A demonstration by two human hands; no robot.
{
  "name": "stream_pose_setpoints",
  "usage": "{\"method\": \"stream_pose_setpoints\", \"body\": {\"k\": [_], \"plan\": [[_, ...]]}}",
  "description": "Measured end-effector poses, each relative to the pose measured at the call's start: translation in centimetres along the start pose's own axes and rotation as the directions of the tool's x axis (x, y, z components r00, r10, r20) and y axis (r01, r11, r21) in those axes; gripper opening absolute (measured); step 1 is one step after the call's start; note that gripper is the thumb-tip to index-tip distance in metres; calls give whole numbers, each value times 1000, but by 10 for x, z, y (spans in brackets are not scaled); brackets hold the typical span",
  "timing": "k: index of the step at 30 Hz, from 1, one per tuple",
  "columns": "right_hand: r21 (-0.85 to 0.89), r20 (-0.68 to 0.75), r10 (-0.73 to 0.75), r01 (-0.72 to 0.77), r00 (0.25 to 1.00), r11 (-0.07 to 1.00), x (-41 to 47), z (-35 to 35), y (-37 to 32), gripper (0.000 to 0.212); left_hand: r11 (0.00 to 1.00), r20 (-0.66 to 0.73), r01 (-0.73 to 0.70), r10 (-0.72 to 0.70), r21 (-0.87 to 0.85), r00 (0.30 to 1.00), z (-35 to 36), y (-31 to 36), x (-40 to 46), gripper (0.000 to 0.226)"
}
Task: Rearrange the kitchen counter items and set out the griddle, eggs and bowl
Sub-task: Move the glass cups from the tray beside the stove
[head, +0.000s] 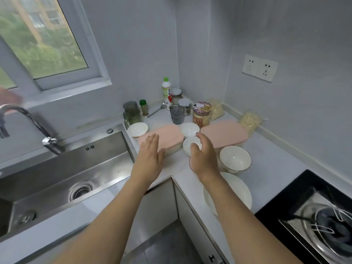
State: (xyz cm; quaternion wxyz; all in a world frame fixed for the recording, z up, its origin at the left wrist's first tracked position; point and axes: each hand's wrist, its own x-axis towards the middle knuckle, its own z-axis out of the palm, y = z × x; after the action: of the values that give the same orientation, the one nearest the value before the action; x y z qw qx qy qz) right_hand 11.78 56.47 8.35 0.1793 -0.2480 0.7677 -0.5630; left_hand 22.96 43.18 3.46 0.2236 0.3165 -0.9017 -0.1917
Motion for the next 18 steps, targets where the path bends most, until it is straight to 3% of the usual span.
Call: {"method": "stream_pose_setpoints", "body": {"k": [11,18], "plan": [[-37,158,24,-19,987,999,106,59,-21,46,983,-32,180,-181,-27,983,-4,-62,106,53],[-123,198,50,-26,979,992,182,115,-31,47,986,58,157,-160,48,985,-18,-137,190,53]]}}
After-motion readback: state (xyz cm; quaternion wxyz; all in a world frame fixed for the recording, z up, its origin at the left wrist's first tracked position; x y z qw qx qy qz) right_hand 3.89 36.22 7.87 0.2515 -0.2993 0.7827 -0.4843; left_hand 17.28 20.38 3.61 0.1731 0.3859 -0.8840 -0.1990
